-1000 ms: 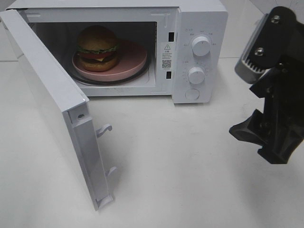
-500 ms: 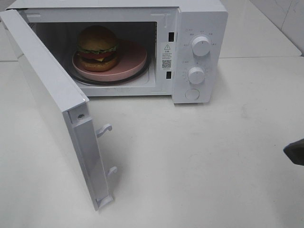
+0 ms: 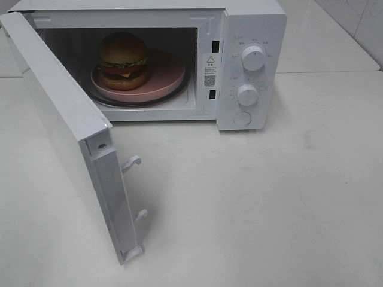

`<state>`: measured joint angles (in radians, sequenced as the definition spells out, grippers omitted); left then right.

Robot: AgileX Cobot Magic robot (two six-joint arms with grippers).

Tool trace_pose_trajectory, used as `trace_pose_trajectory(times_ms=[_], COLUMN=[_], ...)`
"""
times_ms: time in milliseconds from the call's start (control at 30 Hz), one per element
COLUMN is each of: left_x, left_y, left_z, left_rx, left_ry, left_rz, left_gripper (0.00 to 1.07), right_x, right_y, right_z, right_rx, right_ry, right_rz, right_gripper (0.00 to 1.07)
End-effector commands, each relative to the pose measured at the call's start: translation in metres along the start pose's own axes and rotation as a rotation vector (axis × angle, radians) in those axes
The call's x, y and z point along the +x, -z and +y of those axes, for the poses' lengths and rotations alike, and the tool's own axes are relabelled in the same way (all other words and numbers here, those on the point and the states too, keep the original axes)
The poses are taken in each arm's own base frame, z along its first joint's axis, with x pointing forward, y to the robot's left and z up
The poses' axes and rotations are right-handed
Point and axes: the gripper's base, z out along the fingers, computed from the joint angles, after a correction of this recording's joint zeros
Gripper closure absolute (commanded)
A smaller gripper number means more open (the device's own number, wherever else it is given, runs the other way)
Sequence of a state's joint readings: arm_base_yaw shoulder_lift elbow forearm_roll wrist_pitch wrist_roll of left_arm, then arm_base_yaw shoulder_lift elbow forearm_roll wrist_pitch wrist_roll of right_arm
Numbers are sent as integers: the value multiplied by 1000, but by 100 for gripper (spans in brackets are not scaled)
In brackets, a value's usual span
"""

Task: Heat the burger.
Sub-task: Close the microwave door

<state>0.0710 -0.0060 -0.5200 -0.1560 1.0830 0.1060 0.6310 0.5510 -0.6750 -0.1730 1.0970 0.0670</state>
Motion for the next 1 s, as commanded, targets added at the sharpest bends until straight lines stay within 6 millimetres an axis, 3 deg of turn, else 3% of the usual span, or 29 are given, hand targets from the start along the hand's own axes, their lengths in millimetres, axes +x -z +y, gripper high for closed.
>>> trace_pose_trajectory(times_ms=[33, 267, 1000], left_x=[1, 1, 1], left_y=[2, 2, 2], left_z=[0, 0, 0], left_rx=[-3, -3, -3], left_ry=[4, 4, 4], left_rz=[-28, -28, -28], left_gripper=[10, 10, 10], right_x=[9, 33, 78], right_y=[-3, -12, 19], right_z=[0, -5, 3], right_rx=[3, 75, 296], right_ry=[-27, -142, -447], right_rz=[7, 18, -374], right_gripper=[31, 31, 31])
